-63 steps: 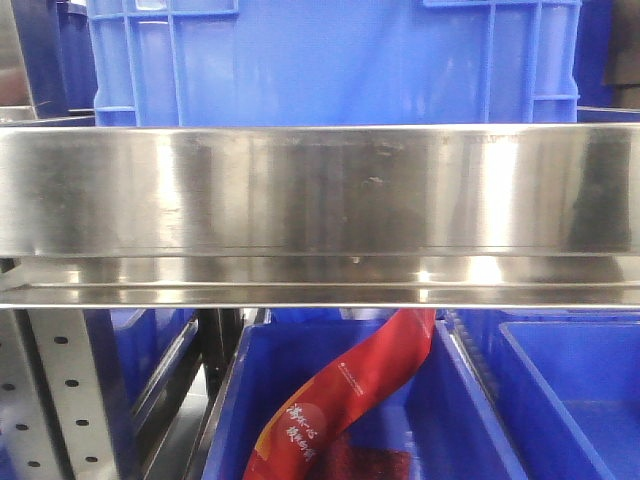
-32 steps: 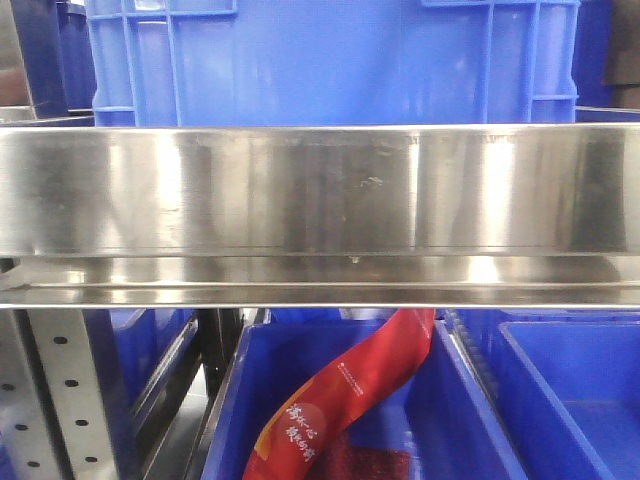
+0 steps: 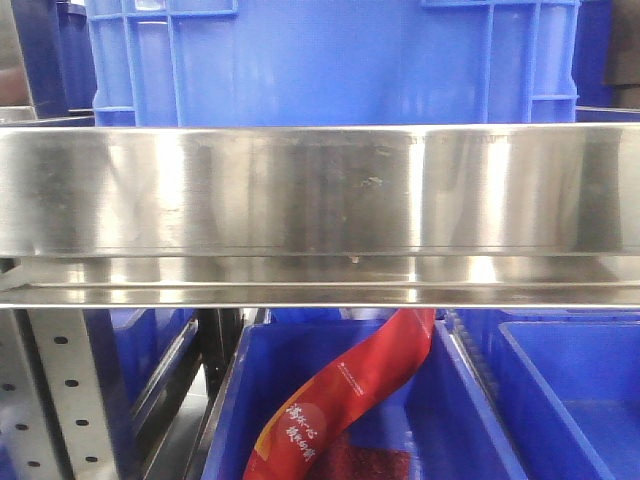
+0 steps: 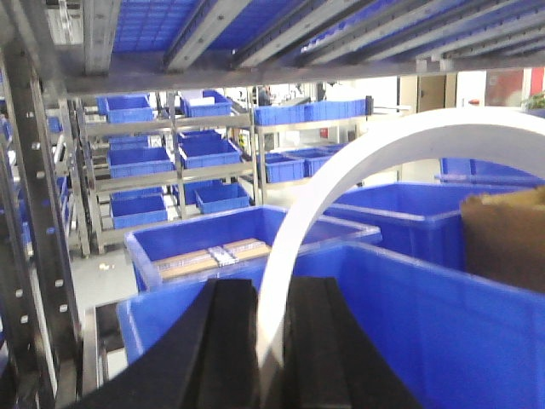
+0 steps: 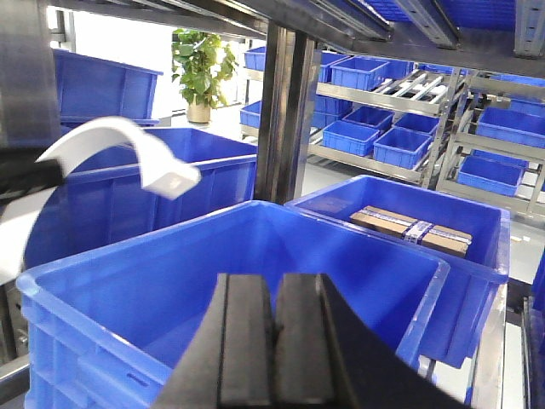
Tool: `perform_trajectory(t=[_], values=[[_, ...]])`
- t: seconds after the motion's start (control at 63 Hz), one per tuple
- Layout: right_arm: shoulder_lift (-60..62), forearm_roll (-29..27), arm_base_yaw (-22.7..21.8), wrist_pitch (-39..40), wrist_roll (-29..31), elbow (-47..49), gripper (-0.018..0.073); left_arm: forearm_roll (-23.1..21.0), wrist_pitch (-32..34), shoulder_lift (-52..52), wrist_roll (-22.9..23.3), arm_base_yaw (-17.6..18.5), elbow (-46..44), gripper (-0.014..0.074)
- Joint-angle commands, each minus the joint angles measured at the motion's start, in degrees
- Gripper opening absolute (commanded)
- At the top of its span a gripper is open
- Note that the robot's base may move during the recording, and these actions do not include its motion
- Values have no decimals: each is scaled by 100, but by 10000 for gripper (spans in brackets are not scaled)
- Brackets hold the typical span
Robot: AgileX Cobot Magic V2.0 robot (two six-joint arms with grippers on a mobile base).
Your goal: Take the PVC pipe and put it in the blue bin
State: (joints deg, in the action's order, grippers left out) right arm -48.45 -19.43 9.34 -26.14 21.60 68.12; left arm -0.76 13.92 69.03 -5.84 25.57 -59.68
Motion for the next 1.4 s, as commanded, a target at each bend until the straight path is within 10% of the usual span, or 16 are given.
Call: perform_trajectory(t=[0.0,0.682,1.031,1.38], values=[[76,41,2,-4,38,40,-169,6,128,138,27,28,-245,-111],[75,44,2,-52,38,40,-169,6,159,1464,27,39,-1031,-106],[75,44,2,-52,38,40,-169,6,206,1552,27,39,-1031,206],[75,79,2,-52,38,40,-169,6,155,1443,27,154,-1031,100]])
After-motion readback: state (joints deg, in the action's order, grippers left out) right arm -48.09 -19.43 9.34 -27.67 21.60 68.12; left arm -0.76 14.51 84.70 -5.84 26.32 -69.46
